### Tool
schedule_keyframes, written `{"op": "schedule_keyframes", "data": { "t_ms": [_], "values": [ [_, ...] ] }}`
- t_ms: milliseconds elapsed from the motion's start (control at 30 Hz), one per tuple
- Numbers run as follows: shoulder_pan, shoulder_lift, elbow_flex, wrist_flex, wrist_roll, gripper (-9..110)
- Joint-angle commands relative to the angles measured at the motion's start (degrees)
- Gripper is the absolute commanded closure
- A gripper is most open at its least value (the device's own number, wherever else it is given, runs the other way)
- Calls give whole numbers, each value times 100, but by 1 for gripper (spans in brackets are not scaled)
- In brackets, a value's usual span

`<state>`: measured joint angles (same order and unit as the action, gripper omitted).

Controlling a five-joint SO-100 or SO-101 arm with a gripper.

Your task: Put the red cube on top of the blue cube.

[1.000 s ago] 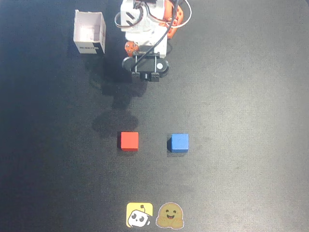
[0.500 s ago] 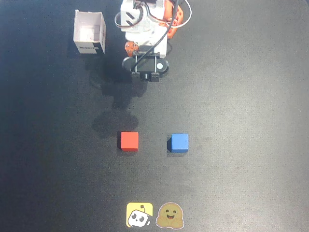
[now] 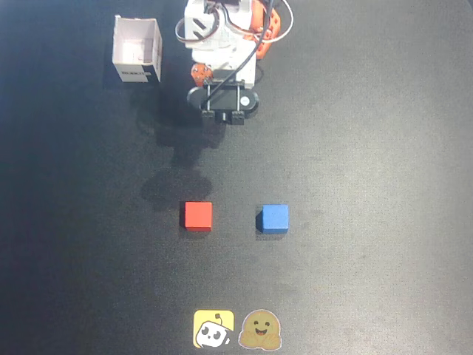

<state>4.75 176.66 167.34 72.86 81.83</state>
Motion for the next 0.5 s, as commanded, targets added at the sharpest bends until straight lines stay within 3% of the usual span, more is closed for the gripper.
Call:
{"op": "schedule_keyframes", "data": {
  "t_ms": [0,467],
  "values": [
    [0,44,-272,-62,-44,101],
    [-35,44,-466,-70,132,101]
  ]
}}
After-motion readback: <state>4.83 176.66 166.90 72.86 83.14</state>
